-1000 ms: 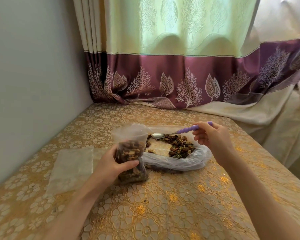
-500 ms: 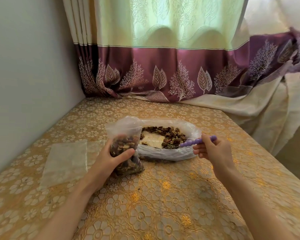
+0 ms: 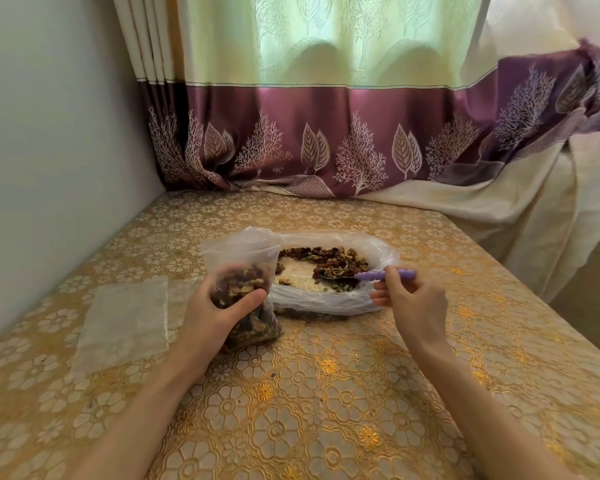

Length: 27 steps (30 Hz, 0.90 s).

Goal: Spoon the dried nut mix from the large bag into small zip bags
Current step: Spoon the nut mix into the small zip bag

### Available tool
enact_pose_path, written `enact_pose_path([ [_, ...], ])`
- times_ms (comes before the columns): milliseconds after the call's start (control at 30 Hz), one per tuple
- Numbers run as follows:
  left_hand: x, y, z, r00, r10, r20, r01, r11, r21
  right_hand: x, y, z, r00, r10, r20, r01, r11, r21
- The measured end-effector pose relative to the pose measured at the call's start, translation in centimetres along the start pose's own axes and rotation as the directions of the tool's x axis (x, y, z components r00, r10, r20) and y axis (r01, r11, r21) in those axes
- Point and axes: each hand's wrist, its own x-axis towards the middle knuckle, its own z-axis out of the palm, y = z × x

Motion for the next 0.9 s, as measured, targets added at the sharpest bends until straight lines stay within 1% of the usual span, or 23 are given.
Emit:
enact_pose_path([
  [167,0.0,0.0,0.1,1.0,-0.015,0.003,0.015,1.0,-0.017,-0.1,0.4,-0.1,0.998,0.048,0.043,-0.051,0.996,0.067],
  [300,0.1,-0.3,0.0,0.998,-0.049,0.028,0.05,0.999,-0.021,0.0,0.2,-0.3,0.993,0.095,0.067,-0.105,0.98,0.17],
  [400,0.3,-0.6,-0.2,0.998,-0.06,0.027,0.06,0.998,-0.007,-0.2,-0.5,-0.3,0.991,0.104,0.08,-0.12,0.965,0.233],
  [533,0.3,-0.6,-0.2,0.997,-0.067,0.044,0.066,0.998,0.02,-0.3,-2.5,-0.1,0.994,0.059,0.09,-0.08,0.964,0.253],
  [733,0.2,-0.3,0.0,0.995,-0.079,0.058,0.079,0.997,0.006,-0.1,-6.2,0.4,0.997,0.021,0.078,-0.047,0.936,0.348],
  [900,0.2,-0.2,-0.1,0.993,-0.096,0.068,0.096,0.995,-0.007,-0.3,-8.9,1.0,0.991,-0.035,0.128,-0.019,0.916,0.4],
])
